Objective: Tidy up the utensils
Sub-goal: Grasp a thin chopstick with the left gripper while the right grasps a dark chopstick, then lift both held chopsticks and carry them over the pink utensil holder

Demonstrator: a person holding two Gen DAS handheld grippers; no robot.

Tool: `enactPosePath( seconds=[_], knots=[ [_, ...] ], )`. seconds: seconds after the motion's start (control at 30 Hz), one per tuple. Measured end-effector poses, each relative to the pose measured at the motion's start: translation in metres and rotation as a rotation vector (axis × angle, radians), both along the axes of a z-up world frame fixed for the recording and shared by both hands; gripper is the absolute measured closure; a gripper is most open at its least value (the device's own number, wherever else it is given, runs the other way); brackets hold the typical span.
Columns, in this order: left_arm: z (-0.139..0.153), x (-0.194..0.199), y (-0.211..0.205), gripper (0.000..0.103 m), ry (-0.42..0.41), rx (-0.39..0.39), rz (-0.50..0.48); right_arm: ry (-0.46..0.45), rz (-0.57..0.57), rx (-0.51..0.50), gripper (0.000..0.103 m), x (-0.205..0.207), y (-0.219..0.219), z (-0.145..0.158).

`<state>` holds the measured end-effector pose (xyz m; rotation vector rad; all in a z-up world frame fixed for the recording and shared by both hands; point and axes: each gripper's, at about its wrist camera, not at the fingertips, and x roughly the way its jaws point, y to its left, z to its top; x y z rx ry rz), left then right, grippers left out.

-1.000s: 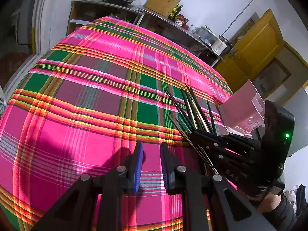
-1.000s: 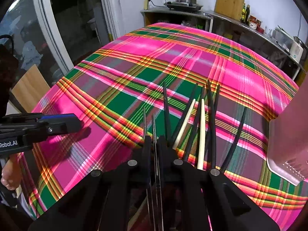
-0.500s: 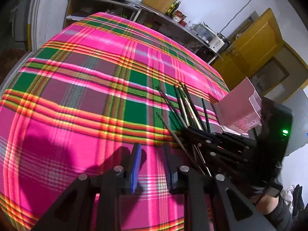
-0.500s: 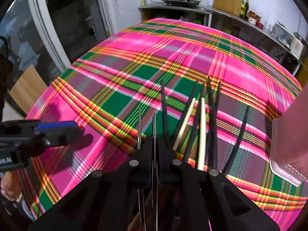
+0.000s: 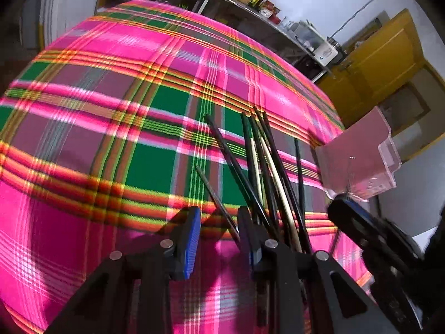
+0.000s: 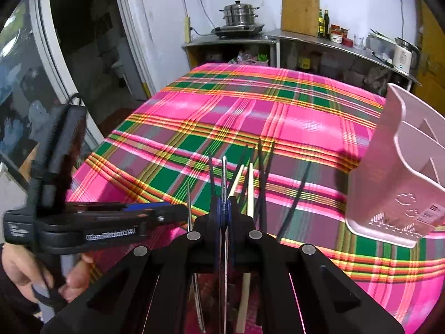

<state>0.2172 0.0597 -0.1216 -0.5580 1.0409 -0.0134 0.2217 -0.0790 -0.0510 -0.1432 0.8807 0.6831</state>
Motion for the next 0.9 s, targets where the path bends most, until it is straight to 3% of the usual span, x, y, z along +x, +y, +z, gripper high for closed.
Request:
enactPosePath(
  seconds=[0.13,0.27,0.4,0.53,0.67,0.9],
  knots=[
    [0.002,0.009,-0.01,0.077,0.02,0.086,0.011,-0.009,-0.021,0.016,0.098,-0.001,-0.011,0.005],
    [0.003,0.016,-0.021,0.088,0.034,0.199,0.009,-0.026,-0.04,0.028,0.098,-0.003,-0.021,0.011],
    [0.004,0.018,-0.027,0.093,0.037,0.267,-0.01,-0.04,-0.056,0.039,0.098,-0.008,-0.03,0.016],
    [0.006,0.016,-0.023,0.099,0.035,0.246,-0.031,-0.05,-0.07,0.047,0.098,-0.013,-0.036,0.021],
    [0.018,0.008,-0.018,0.099,-0.005,0.221,-0.045,-0.064,-0.082,0.052,0.098,-0.018,-0.044,0.027],
    [0.072,-0.014,-0.009,0.099,-0.144,0.172,-0.096,-0.092,-0.115,0.078,0.098,-0.023,-0.056,0.042]
  ],
)
